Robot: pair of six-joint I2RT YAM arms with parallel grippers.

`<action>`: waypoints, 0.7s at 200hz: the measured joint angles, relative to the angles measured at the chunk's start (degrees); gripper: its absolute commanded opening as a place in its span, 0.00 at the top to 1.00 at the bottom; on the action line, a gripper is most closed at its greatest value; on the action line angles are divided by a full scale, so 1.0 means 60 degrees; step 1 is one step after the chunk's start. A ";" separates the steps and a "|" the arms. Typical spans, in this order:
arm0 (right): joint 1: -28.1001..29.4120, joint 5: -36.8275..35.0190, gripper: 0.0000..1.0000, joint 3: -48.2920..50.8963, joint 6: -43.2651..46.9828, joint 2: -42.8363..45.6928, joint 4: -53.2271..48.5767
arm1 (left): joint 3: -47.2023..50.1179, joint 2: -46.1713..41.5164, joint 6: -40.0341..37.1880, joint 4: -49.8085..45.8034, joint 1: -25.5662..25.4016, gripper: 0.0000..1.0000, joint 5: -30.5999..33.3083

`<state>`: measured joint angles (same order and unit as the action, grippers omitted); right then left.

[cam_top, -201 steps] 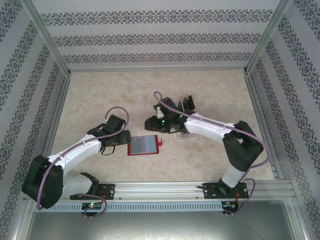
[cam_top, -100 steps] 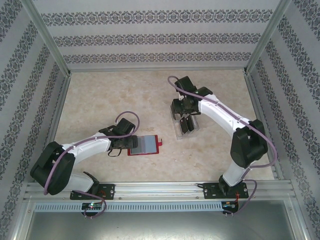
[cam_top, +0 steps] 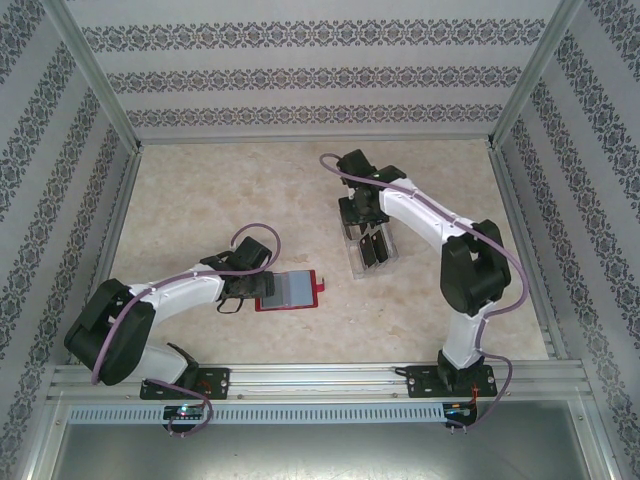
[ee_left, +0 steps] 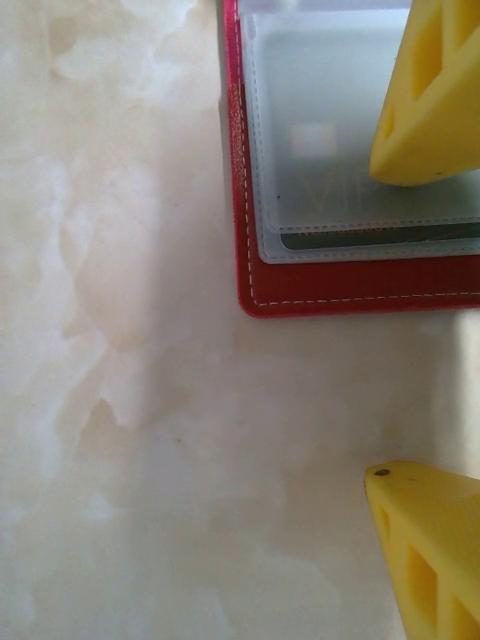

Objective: Put the credit cards into the card holder

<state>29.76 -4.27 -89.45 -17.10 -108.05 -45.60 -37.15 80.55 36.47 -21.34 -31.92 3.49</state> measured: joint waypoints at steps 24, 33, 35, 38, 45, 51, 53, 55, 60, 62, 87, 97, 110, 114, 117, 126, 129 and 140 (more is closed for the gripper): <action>0.0270 -0.0007 0.64 -0.0521 0.0069 -0.0546 -0.0109 | 0.0000 0.0007 0.0000 0.0000 0.0000 0.26 -0.0004; 0.0335 -0.0036 0.64 -0.0725 0.0098 -0.0783 -0.0171 | 0.0000 0.0007 -0.0004 0.0000 0.0000 0.26 -0.0004; 0.0342 -0.0040 0.64 -0.0776 0.0109 -0.0849 -0.0193 | 0.0000 0.0007 0.0000 0.0000 0.0000 0.26 -0.0004; 0.0375 -0.0055 0.64 -0.0852 0.0109 -0.0925 -0.0222 | 0.0000 0.0011 0.0000 0.0000 0.0000 0.26 -0.0004; 0.0397 -0.0124 0.64 -0.1035 0.0138 -0.1122 -0.0302 | 0.0000 0.0015 0.0000 0.0004 0.0000 0.26 -0.0004; 0.0397 -0.0182 0.64 -0.1177 0.0160 -0.1279 -0.0368 | 0.0000 0.0015 0.0000 0.0004 0.0000 0.26 0.0000; 0.0397 -0.0204 0.64 -0.1231 0.0168 -0.1333 -0.0382 | 0.0000 0.0015 -0.0004 0.0004 0.0000 0.26 -0.0004; 0.0397 -0.0233 0.64 -0.1282 0.0171 -0.1395 -0.0404 | 0.0000 0.0015 0.0000 0.0004 0.0000 0.26 -0.0004; 0.0397 -0.0291 0.64 -0.1377 0.0178 -0.1494 -0.0448 | 0.0000 0.0015 -0.0004 0.0004 0.0000 0.26 -0.0004; 0.0397 -0.0321 0.65 -0.1417 0.0182 -0.1555 -0.0474 | 0.0000 0.0015 0.0000 0.0004 0.0000 0.26 -0.0004; 0.0397 -0.0586 0.69 -0.1803 0.0299 -0.1996 -0.0714 | 0.0000 0.0015 -0.0004 0.0007 0.0000 0.26 -0.0004; 0.0393 -0.0678 0.72 -0.1894 0.0379 -0.2113 -0.0798 | 0.0000 0.0015 -0.0004 0.0004 0.0000 0.26 -0.0004; 0.0393 -0.0747 0.74 -0.1923 0.0415 -0.2189 -0.0907 | 0.0000 0.0015 -0.0004 0.0007 0.0000 0.26 0.0000; 0.0393 -0.0758 0.75 -0.1927 0.0426 -0.2200 -0.0929 | 0.0000 0.0015 -0.0004 0.0007 0.0000 0.26 -0.0004; 0.0397 -0.0776 0.75 -0.1927 0.0426 -0.2204 -0.0943 | 0.0000 0.0015 -0.0004 0.0007 0.0000 0.26 -0.0004; 0.0393 -0.0805 0.76 -0.1927 0.0426 -0.2215 -0.0987 | 0.0000 0.0015 -0.0004 0.0007 0.0000 0.26 -0.0004; 0.0393 -0.0816 0.77 -0.1927 0.0437 -0.2215 -0.1005 | 0.0000 0.0015 -0.0004 0.0007 0.0000 0.26 -0.0004; 0.0393 -0.0827 0.78 -0.1927 0.0433 -0.2215 -0.1024 | 0.0000 0.0015 -0.0004 0.0011 0.0000 0.26 -0.0004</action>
<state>32.12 -9.23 -101.01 -14.50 -121.34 -51.75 -37.15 80.64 36.45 -21.28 -31.92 3.46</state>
